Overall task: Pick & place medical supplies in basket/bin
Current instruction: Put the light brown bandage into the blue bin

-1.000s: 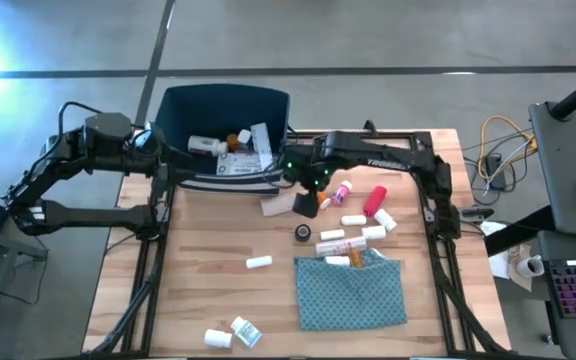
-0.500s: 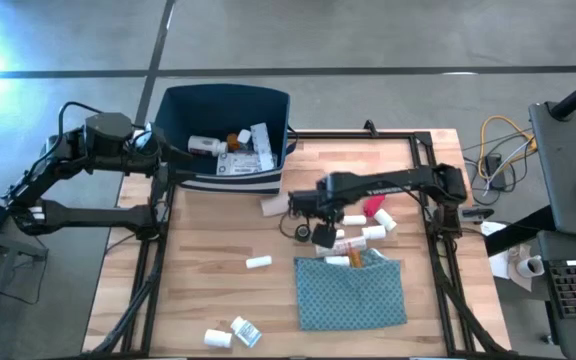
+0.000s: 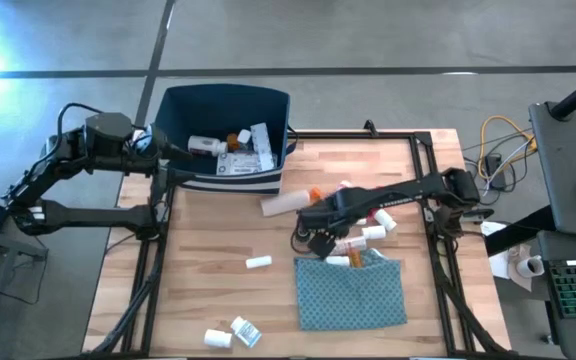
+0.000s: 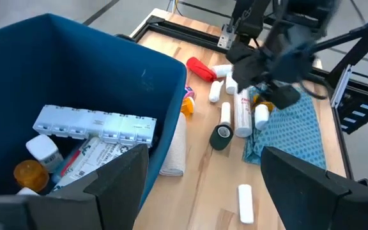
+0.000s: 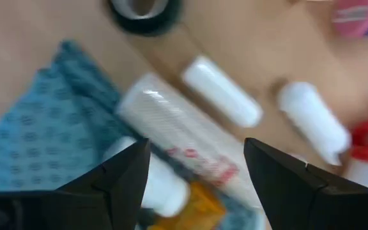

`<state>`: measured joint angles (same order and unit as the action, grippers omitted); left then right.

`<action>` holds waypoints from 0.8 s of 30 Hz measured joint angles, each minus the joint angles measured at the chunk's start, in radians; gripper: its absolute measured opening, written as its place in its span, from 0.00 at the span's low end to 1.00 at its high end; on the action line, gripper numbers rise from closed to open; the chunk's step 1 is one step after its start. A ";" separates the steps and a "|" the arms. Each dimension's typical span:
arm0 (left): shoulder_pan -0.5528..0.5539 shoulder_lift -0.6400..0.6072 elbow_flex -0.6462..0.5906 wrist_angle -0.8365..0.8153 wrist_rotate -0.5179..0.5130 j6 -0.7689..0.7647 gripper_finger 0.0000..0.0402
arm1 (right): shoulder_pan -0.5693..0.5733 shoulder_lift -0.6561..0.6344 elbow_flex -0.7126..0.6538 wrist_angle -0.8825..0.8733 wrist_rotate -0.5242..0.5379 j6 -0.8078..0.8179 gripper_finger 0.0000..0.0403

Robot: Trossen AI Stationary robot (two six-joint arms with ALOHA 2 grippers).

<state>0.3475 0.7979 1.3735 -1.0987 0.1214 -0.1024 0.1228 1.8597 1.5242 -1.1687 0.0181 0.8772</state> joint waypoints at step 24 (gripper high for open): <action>0.000 0.000 0.000 0.008 0.001 -0.146 0.70 | 0.036 0.004 0.000 0.183 0.019 -0.034 0.61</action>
<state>0.3477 0.7975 1.3735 -1.0910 0.1221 -0.2485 0.1593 1.8633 1.5246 -0.9855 0.0372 0.8429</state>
